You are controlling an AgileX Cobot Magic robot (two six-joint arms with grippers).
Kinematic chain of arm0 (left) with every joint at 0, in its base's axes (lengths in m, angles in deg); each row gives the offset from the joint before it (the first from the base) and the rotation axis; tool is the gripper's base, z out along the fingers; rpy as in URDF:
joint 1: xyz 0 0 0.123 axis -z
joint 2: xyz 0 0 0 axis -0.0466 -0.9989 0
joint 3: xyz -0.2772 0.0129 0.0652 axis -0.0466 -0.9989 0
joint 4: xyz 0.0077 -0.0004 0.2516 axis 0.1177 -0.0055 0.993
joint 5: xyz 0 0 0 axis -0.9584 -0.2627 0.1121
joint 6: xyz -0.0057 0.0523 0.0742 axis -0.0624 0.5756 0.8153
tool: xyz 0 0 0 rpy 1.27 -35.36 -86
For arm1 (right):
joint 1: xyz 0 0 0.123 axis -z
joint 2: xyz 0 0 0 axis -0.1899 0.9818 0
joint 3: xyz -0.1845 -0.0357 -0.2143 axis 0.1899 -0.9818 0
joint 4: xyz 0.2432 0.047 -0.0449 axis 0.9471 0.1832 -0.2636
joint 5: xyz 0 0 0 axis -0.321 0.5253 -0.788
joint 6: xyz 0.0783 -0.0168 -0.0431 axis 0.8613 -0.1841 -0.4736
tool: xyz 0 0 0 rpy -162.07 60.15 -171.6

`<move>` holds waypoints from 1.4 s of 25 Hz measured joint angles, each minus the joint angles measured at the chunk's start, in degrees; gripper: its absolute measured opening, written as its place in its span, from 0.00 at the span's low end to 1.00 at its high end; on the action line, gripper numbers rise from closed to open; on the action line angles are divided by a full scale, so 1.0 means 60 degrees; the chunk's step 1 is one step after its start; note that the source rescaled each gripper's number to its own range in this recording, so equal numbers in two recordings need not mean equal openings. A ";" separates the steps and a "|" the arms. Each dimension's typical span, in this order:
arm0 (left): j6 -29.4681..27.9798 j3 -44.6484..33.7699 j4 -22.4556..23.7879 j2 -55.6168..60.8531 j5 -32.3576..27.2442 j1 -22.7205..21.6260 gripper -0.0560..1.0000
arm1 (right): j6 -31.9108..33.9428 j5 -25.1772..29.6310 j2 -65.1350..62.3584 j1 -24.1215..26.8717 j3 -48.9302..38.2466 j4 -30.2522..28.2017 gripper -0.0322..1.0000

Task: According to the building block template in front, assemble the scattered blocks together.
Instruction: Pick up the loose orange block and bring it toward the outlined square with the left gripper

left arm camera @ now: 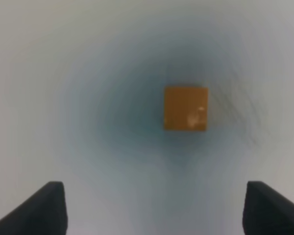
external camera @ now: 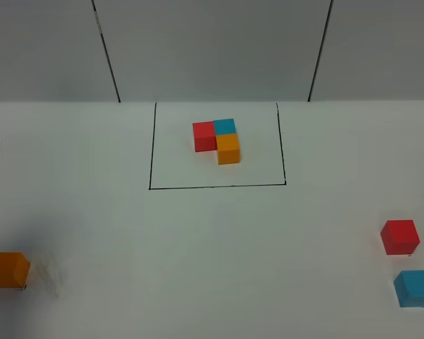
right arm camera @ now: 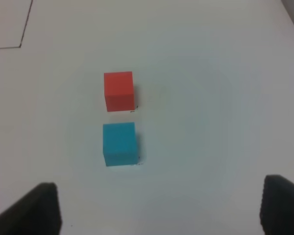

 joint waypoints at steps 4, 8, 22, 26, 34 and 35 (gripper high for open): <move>0.0000 0.0000 -0.0010 -0.0394 0.0162 0.0000 0.81 | 0.0000 0.0000 0.0000 0.0000 0.0000 0.0000 0.87; 0.0000 0.0000 -0.0041 -0.0797 0.0294 0.0000 0.81 | 0.0000 0.0000 0.0000 0.0000 0.0000 0.0000 0.87; 0.0000 -0.0350 -0.0277 -0.2206 0.1534 0.0000 0.81 | 0.0000 0.0000 0.0000 0.0000 0.0000 0.0000 0.87; 0.0000 -0.0862 -0.0285 -0.2237 0.2415 0.0000 0.81 | 0.0000 0.0000 0.0000 0.0000 0.0000 0.0000 0.87; 0.0000 -0.1552 -0.0285 -0.2308 0.3388 0.0000 0.81 | 0.0000 0.0000 0.0000 0.0000 0.0000 0.0000 0.87; 0.0000 -0.1552 -0.0285 -0.2358 0.3434 0.0000 0.81 | 0.0000 0.0000 0.0000 0.0000 0.0000 0.0000 0.87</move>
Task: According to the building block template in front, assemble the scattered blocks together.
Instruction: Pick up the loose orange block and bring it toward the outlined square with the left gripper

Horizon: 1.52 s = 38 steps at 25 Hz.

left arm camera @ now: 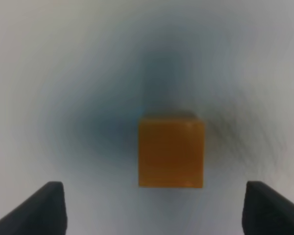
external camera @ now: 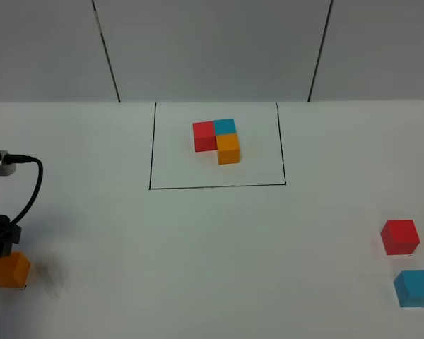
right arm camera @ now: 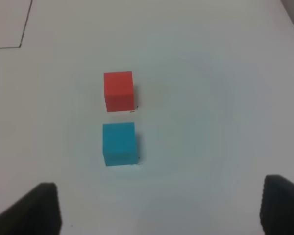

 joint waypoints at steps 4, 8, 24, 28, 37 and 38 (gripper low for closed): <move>0.0000 0.0000 0.0000 -0.0326 0.0025 0.0000 0.81 | 0.0000 0.0000 0.0000 0.0000 0.0000 0.0000 0.87; 0.0000 0.0000 0.0000 -0.0825 0.0108 0.0000 0.81 | 0.0000 0.0000 0.0000 0.0000 0.0000 0.0000 0.87; 0.0000 0.0000 -0.0003 -0.1813 0.0723 0.0000 0.81 | 0.0000 0.0000 0.0000 0.0000 0.0000 0.0000 0.87; 0.0000 0.0000 -0.0011 -0.1957 0.0789 0.0000 0.81 | 0.0000 0.0000 0.0000 0.0000 0.0000 0.0000 0.87; 0.0000 0.0000 -0.0011 -0.2595 0.0951 0.0000 0.81 | 0.0000 0.0000 0.0000 0.0000 0.0000 0.0000 0.87; 0.0000 0.0000 -0.0011 -0.2646 0.0976 0.0000 0.81 | 0.0000 0.0000 0.0000 0.0000 0.0000 0.0000 0.87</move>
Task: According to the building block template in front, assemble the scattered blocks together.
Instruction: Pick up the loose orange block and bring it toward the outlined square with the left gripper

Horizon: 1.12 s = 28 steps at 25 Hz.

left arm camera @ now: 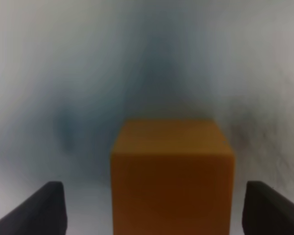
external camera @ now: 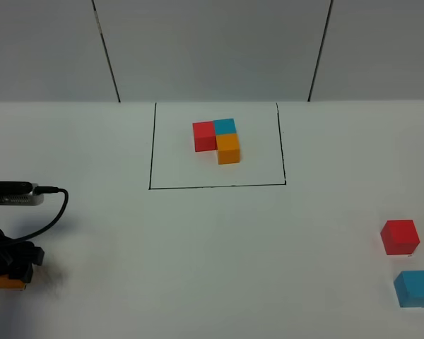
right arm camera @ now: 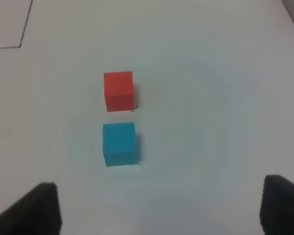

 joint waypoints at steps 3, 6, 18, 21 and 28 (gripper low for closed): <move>0.0000 0.0000 0.0000 -0.0047 0.0118 0.0000 0.81 | 0.0000 0.0000 0.0000 0.0000 0.0000 0.0000 0.87; 0.0000 0.0000 0.0000 -0.0047 0.0332 0.0000 0.81 | 0.0000 0.0000 0.0000 0.0000 0.0000 0.0000 0.87; 0.0000 0.0000 0.0000 -0.0047 0.0521 0.0000 0.47 | 0.0000 0.0000 0.0000 0.0000 0.0000 0.0000 0.87; 0.0000 0.0000 0.0000 -0.0047 0.0521 0.0000 0.32 | 0.0000 0.0000 0.0000 0.0000 0.0000 0.0000 0.87; 0.0000 0.0000 0.0000 -0.0047 0.0521 0.0000 0.06 | 0.0000 0.0000 0.0000 0.0000 0.0000 0.0000 0.87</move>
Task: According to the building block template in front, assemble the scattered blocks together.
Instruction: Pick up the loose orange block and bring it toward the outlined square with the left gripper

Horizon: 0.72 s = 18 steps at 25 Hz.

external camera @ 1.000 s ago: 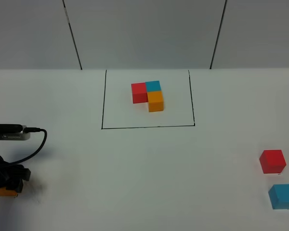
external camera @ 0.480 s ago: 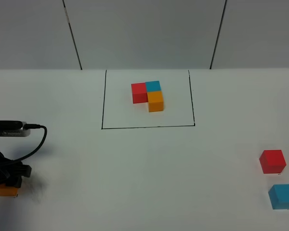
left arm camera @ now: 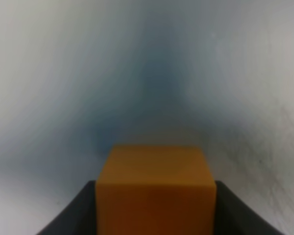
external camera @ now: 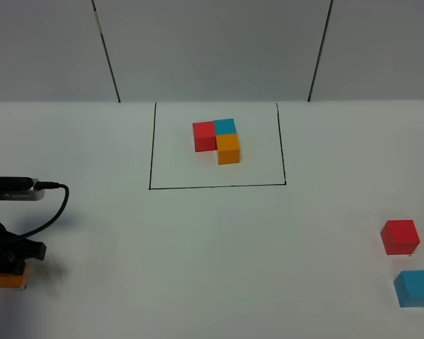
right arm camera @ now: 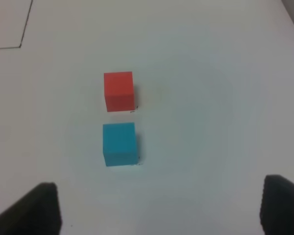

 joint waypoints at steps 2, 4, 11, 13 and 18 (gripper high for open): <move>0.0000 0.0000 0.0000 0.0000 0.0000 0.0000 0.06 | 0.0000 0.0000 0.0000 0.0000 0.0000 0.0000 0.87; 0.0000 0.0000 0.0119 0.0000 0.0000 0.0000 0.06 | 0.0000 0.0000 0.0000 0.0000 0.0000 0.0000 0.87; 0.0000 0.0000 0.0350 0.0000 -0.0020 0.0000 0.06 | 0.0000 0.0000 0.0000 0.0000 0.0000 0.0000 0.87; 0.0000 0.0009 0.0363 0.0000 -0.0044 0.0000 0.06 | 0.0000 0.0000 0.0000 0.0000 0.0000 0.0000 0.87; 0.0112 0.0413 0.0395 0.0000 -0.0967 0.0000 0.06 | 0.0000 0.0000 0.0000 0.0000 0.0000 0.0000 0.87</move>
